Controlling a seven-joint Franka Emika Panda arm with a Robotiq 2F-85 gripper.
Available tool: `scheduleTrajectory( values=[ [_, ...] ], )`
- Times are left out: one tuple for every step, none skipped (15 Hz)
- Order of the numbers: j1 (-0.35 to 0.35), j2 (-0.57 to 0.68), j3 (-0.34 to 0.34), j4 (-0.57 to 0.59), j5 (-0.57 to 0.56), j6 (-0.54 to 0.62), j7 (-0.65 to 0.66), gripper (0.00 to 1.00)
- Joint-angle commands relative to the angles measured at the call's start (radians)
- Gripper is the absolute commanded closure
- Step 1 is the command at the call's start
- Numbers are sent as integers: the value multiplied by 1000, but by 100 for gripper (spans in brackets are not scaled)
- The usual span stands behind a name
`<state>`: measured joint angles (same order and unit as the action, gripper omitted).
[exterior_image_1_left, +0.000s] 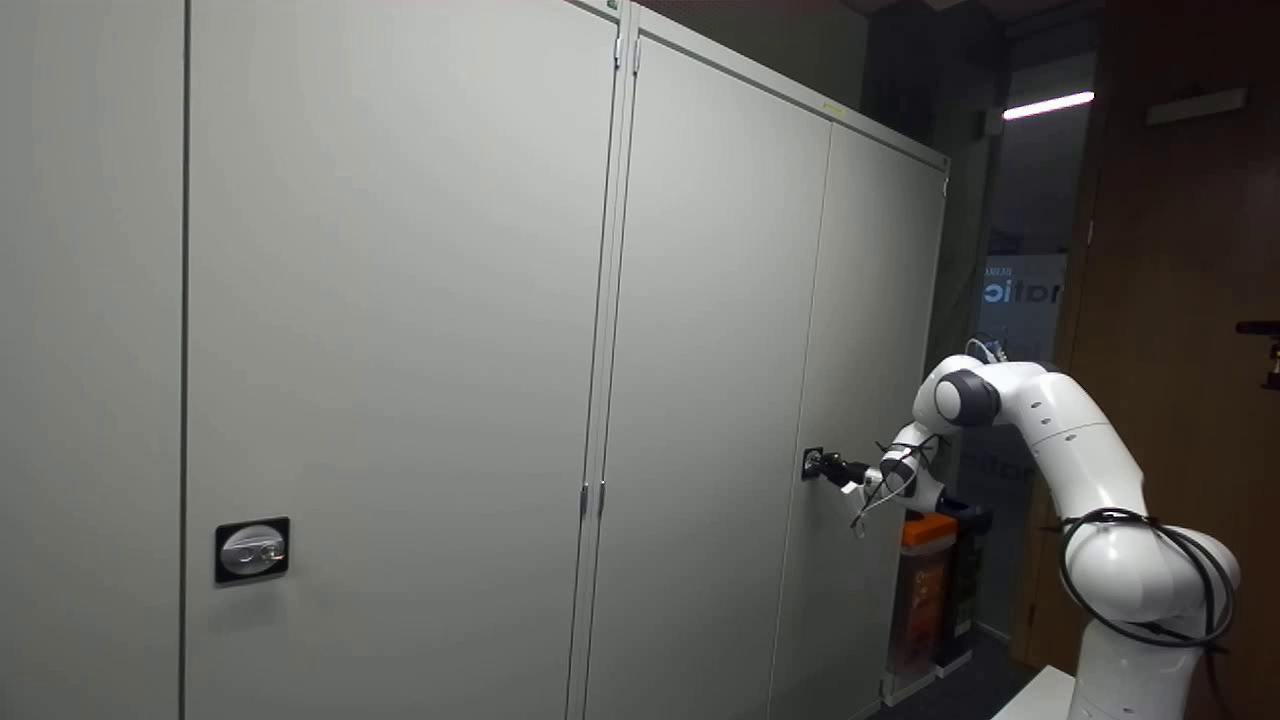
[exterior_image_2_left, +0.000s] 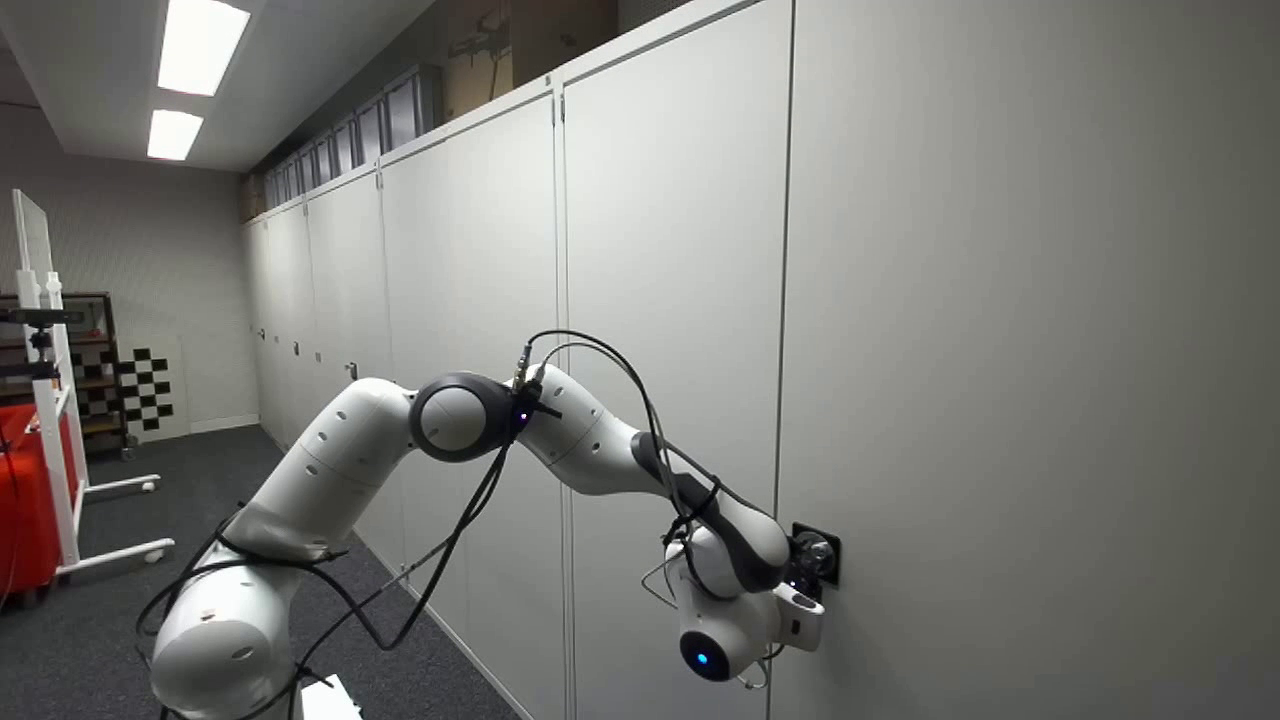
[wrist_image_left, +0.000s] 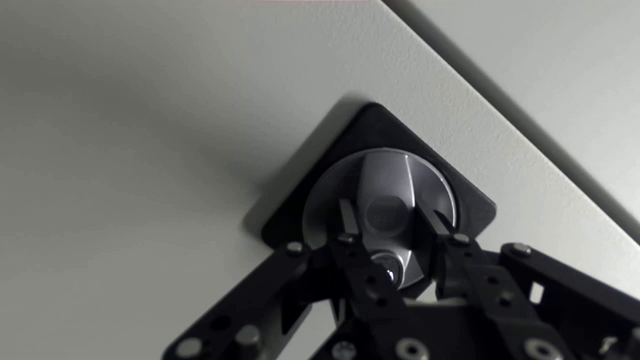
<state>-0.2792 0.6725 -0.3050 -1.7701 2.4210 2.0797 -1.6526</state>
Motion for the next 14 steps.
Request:
scheduleTrajectory(
  values=[
    [-15, 45, -13, 69, 67, 7, -80, 92],
    [-14, 45, -14, 68, 68, 9, -95, 92],
    [-15, 45, -13, 68, 70, 10, -107, 92],
    [-14, 44, -13, 67, 72, 13, -119, 92],
    [-14, 43, -13, 67, 73, 17, -128, 92],
    [-13, 42, -13, 65, 75, 18, -137, 92],
    [-12, 41, -13, 63, 77, 20, -148, 92],
    [-11, 40, -14, 62, 79, 24, -159, 92],
    [-10, 40, -14, 61, 81, 25, -169, 92],
    [-9, 39, -14, 60, 83, 26, -179, 92],
    [-9, 39, -15, 59, 86, 27, -191, 92],
    [-8, 38, -15, 59, 88, 29, -198, 92],
    [-8, 38, -15, 58, 90, 31, -208, 92],
    [-7, 37, -15, 58, 94, 35, -218, 92]
  ],
)
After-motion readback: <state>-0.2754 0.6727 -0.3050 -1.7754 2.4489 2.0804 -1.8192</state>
